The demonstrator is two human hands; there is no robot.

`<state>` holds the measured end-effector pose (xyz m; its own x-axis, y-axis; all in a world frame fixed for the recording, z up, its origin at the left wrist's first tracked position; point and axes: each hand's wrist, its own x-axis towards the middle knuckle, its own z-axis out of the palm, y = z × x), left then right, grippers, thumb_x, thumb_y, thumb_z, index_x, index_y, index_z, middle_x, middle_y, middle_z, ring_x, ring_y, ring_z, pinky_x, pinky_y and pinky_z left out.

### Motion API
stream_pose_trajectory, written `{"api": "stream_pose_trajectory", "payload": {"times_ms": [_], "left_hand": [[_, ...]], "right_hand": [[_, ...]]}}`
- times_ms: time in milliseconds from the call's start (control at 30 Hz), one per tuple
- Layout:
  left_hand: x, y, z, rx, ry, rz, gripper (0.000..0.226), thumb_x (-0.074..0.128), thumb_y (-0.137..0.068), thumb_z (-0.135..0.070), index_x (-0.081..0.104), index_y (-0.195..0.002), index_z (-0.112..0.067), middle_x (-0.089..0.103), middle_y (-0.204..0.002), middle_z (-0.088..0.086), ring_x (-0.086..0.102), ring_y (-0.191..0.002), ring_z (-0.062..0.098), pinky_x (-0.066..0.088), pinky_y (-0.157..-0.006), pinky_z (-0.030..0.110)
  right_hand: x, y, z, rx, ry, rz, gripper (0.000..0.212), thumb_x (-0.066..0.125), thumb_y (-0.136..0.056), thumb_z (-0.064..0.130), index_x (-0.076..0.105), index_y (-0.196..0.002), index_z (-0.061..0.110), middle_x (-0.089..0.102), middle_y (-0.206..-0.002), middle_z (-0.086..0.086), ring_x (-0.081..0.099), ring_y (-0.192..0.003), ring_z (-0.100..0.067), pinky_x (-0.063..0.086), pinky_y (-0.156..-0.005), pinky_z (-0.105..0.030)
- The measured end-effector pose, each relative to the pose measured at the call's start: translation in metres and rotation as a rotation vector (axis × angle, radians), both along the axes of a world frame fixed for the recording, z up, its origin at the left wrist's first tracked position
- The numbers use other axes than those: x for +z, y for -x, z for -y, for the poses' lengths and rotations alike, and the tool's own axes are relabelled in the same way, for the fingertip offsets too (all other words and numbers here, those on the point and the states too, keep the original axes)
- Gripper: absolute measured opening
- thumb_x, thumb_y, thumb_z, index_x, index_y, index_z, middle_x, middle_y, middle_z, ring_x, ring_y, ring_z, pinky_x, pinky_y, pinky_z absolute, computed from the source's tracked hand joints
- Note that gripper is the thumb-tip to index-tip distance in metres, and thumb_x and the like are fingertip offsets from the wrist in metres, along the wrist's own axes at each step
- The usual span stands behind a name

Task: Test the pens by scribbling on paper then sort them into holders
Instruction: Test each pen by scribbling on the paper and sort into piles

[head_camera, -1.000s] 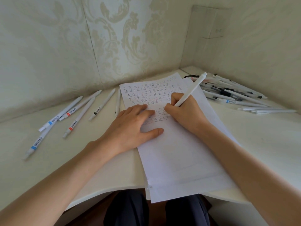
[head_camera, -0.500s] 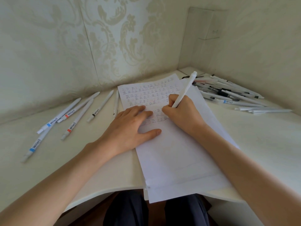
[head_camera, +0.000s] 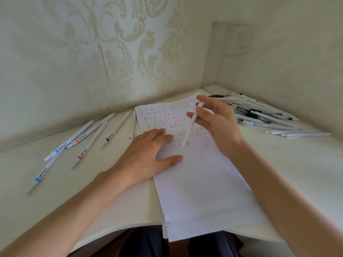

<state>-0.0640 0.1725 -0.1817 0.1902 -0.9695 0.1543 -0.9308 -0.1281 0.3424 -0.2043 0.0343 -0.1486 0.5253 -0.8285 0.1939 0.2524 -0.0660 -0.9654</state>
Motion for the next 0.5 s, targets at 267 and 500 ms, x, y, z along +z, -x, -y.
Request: {"api": "stream_pose_trajectory", "payload": {"times_ms": [267,500], "left_hand": [[0.01,0.003,-0.005,-0.311,0.212,-0.349,0.045,0.066,-0.072,-0.053,0.052,-0.113,-0.04,0.058,-0.108,-0.028,0.051,-0.106,-0.002,0.038,-0.093,0.015],[0.003,-0.002,-0.002,-0.297,0.196,-0.307,0.039,0.062,-0.079,-0.044,0.06,-0.114,-0.027,0.053,-0.104,-0.027,0.047,-0.103,-0.006,0.036,-0.09,0.011]], "right_hand": [[-0.008,-0.008,-0.015,0.217,-0.065,-0.036,0.028,0.055,-0.089,-0.008,0.062,-0.111,0.009,0.055,-0.105,-0.013,0.071,-0.081,-0.024,0.055,-0.074,-0.026],[-0.005,-0.01,-0.017,0.191,0.021,-0.077,0.031,0.058,-0.088,-0.005,0.061,-0.115,0.01,0.054,-0.112,-0.012,0.071,-0.086,-0.025,0.055,-0.074,-0.023]]}}
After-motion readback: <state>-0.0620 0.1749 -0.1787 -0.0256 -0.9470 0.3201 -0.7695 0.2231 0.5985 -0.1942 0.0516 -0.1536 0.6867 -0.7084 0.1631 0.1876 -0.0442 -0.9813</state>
